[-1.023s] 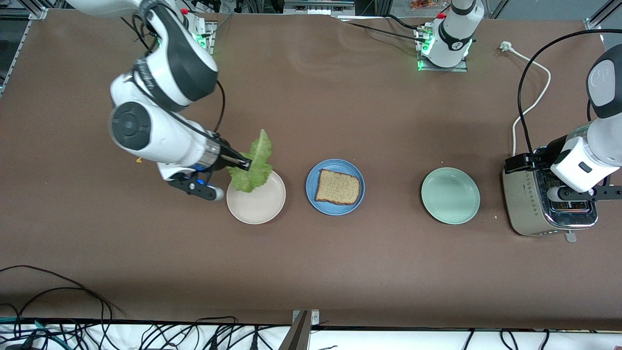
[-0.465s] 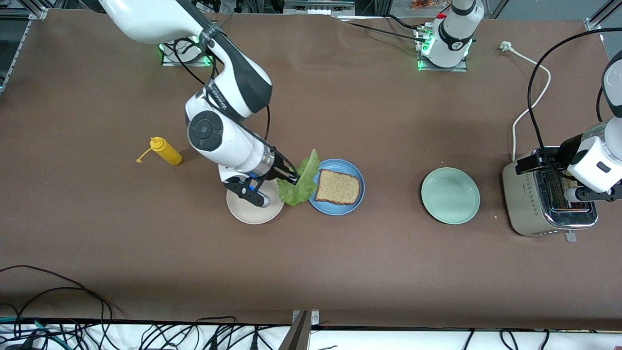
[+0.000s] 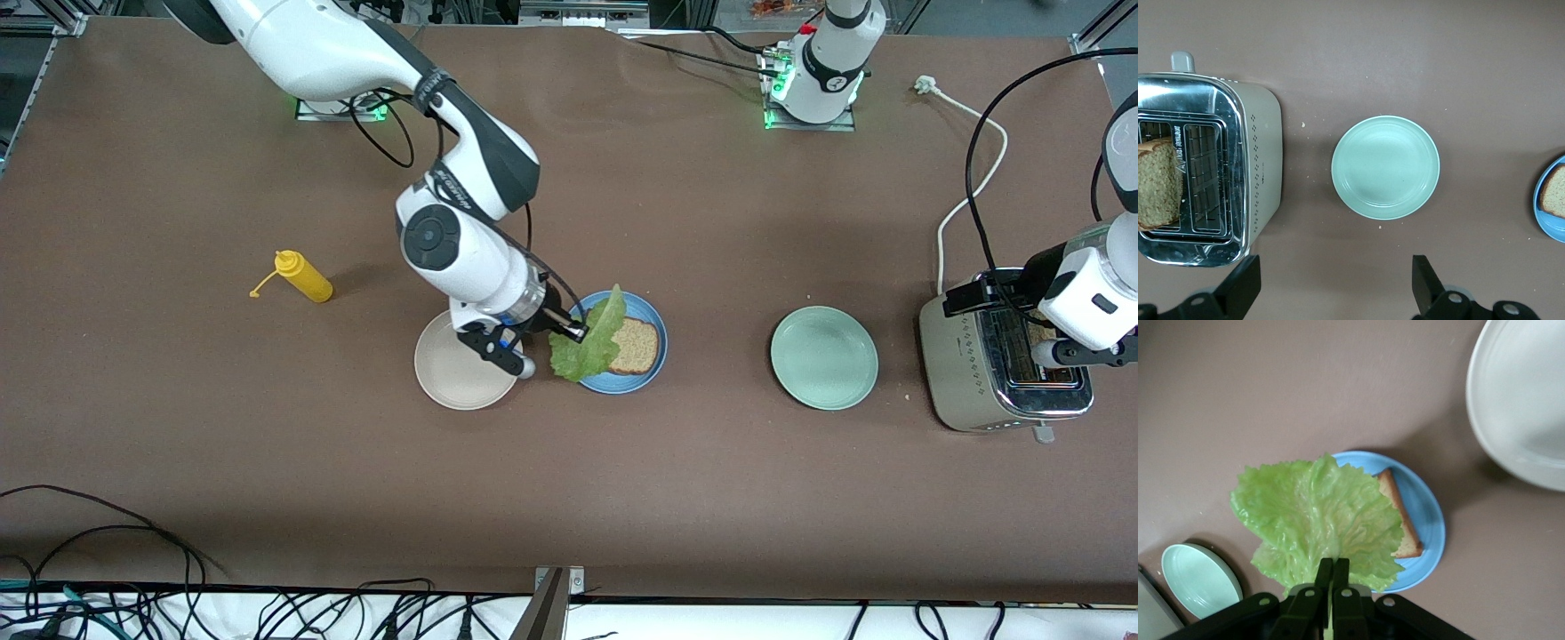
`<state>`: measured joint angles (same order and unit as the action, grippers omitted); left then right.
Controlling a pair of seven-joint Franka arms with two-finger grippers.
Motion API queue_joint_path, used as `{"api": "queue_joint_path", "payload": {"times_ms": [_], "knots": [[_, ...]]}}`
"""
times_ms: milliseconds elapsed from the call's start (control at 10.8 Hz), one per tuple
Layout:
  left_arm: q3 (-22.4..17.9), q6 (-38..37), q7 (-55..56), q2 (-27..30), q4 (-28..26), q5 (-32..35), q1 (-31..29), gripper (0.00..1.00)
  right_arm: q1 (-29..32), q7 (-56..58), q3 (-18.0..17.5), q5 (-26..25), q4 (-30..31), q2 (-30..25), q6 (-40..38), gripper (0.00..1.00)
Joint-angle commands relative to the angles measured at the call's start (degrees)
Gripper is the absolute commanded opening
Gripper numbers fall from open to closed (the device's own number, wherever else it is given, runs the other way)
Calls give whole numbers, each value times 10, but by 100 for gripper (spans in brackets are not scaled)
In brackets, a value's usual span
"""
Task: Make sandwich in blue plate with both arms
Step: 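Lower the lettuce onto the bread while the left gripper returns to rest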
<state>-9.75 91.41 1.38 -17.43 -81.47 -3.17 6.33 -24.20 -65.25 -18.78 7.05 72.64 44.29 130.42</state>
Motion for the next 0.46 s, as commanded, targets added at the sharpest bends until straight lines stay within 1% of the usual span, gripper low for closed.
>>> {"api": "queue_joint_path", "payload": {"times_ms": [0, 186, 372], "knots": [[-1, -12, -1, 8, 3, 1, -8, 100, -29, -32, 2, 2, -14, 36, 53, 0], [-1, -12, -1, 10, 3, 1, -18, 100, -35, -32, 2, 0, -14, 50, 70, 0], [-1, -12, -1, 10, 3, 1, -18, 100, -40, -32, 3, -27, -14, 62, 79, 0]]}}
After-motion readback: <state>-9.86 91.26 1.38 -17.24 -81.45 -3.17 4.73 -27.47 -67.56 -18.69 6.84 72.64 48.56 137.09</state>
